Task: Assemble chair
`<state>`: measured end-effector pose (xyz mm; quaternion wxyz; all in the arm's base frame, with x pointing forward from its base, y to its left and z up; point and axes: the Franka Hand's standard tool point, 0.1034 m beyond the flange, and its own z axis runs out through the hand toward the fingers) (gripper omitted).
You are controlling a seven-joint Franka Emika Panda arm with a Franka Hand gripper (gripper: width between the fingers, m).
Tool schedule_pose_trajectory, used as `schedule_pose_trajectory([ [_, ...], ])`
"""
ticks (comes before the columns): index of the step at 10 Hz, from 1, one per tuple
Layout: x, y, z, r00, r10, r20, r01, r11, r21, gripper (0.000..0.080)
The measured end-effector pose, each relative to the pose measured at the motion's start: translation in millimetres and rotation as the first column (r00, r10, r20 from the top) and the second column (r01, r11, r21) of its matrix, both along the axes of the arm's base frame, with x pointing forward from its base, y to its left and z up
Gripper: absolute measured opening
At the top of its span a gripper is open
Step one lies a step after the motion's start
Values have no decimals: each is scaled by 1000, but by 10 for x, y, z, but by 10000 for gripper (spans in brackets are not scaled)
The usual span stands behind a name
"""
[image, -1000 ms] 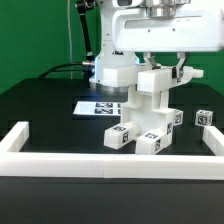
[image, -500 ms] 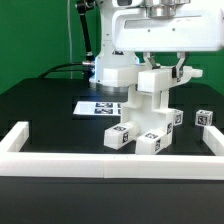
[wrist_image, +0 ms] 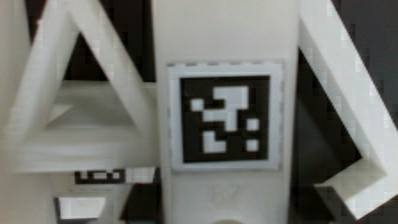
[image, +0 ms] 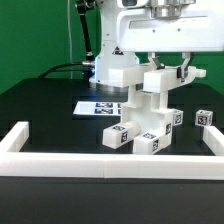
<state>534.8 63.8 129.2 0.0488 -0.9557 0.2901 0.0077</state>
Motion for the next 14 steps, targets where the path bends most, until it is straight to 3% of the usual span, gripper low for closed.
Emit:
schedule_pose_trajectory([
  [14, 15, -33, 7, 1000, 22, 4, -22, 1000, -2, 291],
])
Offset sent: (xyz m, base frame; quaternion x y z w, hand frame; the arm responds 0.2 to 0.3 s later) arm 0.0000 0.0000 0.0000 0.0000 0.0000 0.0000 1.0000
